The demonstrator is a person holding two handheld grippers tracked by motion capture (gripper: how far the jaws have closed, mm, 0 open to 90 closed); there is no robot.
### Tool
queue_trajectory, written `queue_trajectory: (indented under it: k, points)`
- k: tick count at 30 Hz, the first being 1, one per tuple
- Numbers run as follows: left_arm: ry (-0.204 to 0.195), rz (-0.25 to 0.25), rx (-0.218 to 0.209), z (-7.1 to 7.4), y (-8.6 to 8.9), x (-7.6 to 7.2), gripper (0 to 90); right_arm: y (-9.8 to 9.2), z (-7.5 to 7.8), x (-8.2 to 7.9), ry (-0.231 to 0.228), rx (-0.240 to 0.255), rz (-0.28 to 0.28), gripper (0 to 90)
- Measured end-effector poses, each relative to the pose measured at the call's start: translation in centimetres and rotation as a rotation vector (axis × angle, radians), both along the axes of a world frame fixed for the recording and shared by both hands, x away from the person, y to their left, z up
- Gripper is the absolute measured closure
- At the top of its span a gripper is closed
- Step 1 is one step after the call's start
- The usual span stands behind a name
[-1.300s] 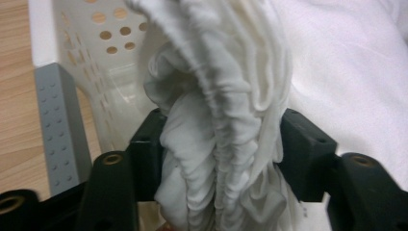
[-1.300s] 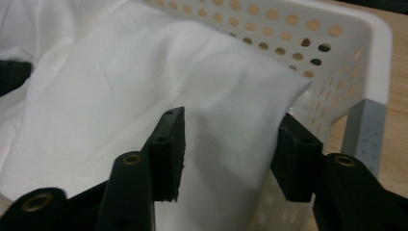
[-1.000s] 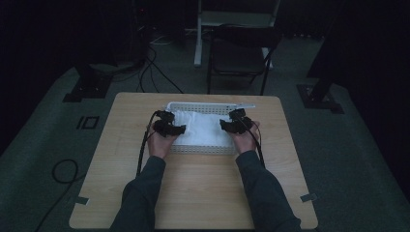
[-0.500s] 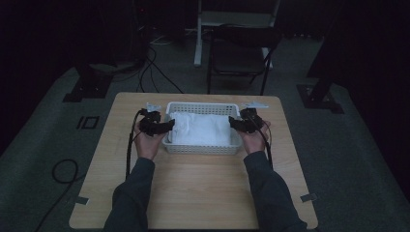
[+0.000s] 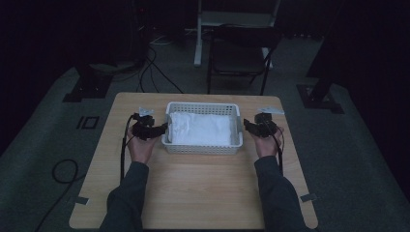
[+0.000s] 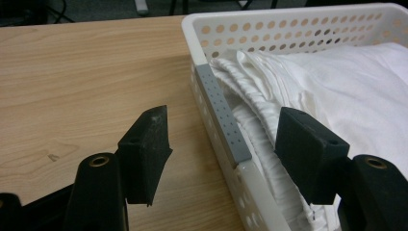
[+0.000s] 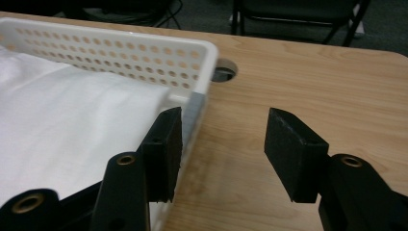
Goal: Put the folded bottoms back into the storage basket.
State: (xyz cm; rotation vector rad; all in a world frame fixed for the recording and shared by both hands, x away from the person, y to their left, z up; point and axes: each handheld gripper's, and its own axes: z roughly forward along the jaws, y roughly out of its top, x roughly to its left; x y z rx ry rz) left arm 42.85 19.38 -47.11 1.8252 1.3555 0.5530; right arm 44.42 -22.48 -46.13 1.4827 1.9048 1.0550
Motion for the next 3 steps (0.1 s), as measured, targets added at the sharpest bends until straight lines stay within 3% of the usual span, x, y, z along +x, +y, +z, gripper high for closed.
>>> queue_trajectory:
  k: [3]
  points:
    - [-0.005,-0.001,0.002,0.07,0.05,-0.08,35.9,-0.77,-0.43,0.11,0.009,-0.002,-0.020,47.6]
